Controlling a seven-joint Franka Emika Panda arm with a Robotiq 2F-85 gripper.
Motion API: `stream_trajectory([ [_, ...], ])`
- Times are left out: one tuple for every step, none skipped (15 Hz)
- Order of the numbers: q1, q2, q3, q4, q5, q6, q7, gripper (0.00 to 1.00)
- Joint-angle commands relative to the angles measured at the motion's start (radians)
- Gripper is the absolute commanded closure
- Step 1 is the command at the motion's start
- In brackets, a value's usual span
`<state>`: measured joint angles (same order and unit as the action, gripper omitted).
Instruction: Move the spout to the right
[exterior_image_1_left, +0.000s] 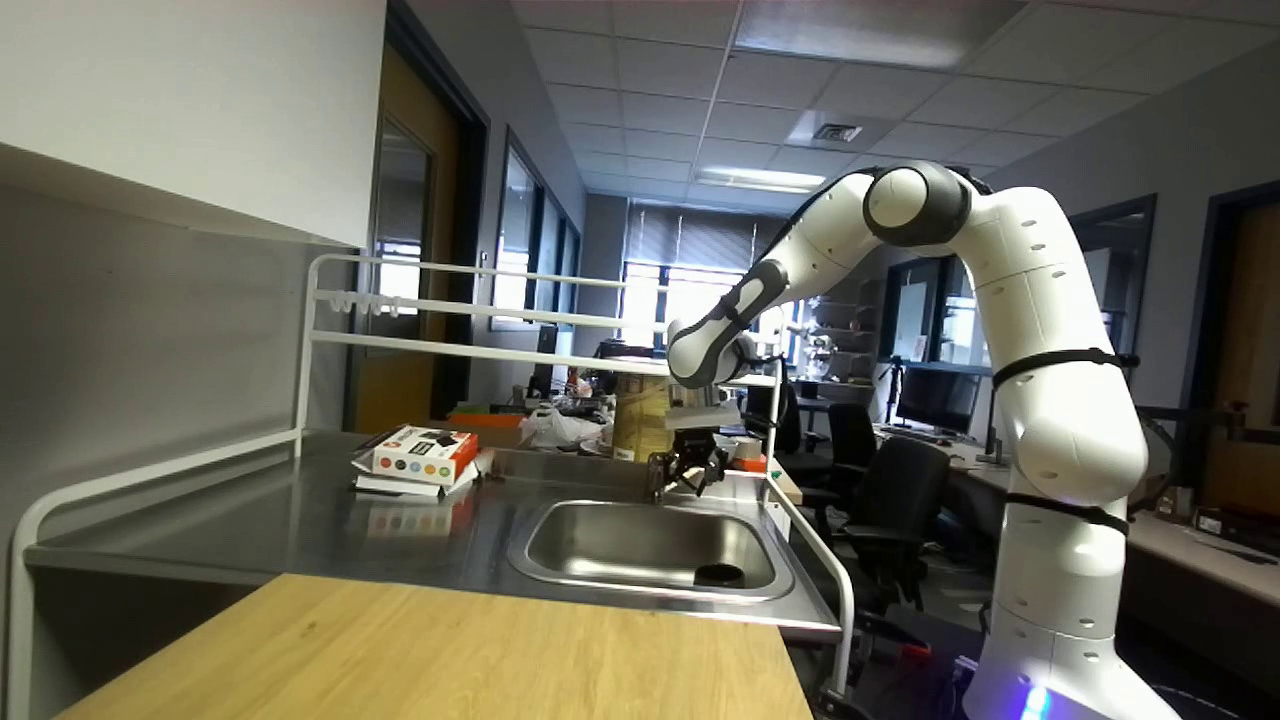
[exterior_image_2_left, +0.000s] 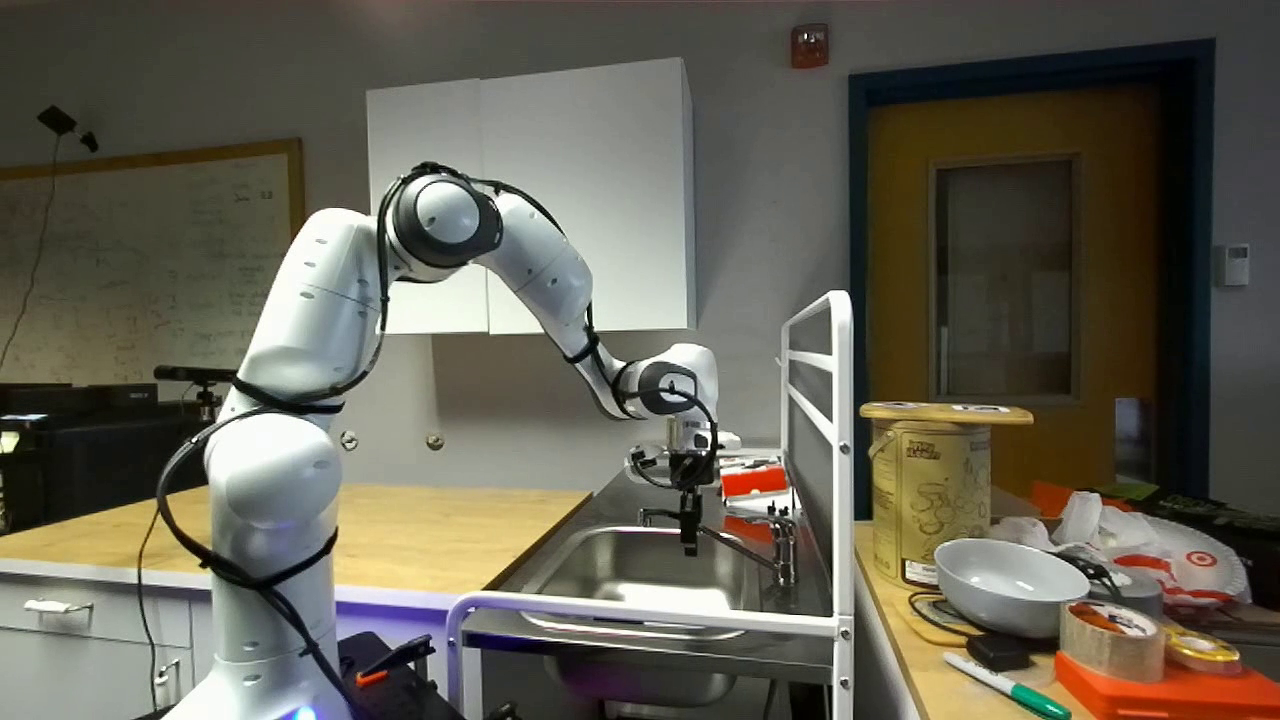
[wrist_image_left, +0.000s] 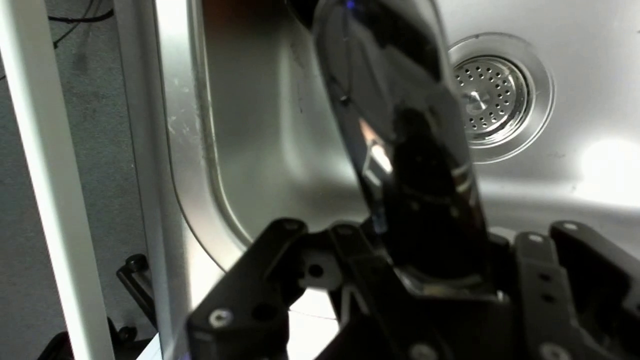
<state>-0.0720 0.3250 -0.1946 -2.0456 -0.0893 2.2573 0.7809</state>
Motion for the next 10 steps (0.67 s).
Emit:
stream_trajectory([
  [-0.004,-0.010,-0.012,-0.001,0.008,-0.013,0.001,0.68],
  [-0.003,-0.013,-0.012,-0.003,0.007,-0.014,0.000,0.62],
  [-0.003,-0.016,-0.013,-0.007,0.007,-0.015,-0.003,0.53],
  [-0.002,-0.020,-0.013,-0.010,0.007,-0.016,-0.004,0.47],
  [-0.002,-0.024,-0.013,-0.013,0.008,-0.017,-0.005,0.39],
  [-0.002,-0.031,-0.012,-0.018,0.009,-0.017,-0.009,0.31],
  [-0.002,-0.037,-0.011,-0.024,0.010,-0.014,-0.013,0.24],
  [-0.001,-0.047,-0.009,-0.033,0.009,-0.008,-0.017,0.15],
  [0.000,-0.057,-0.008,-0.041,0.009,-0.007,-0.022,0.08],
  [0.000,-0.068,-0.005,-0.049,0.009,-0.003,-0.029,0.02],
])
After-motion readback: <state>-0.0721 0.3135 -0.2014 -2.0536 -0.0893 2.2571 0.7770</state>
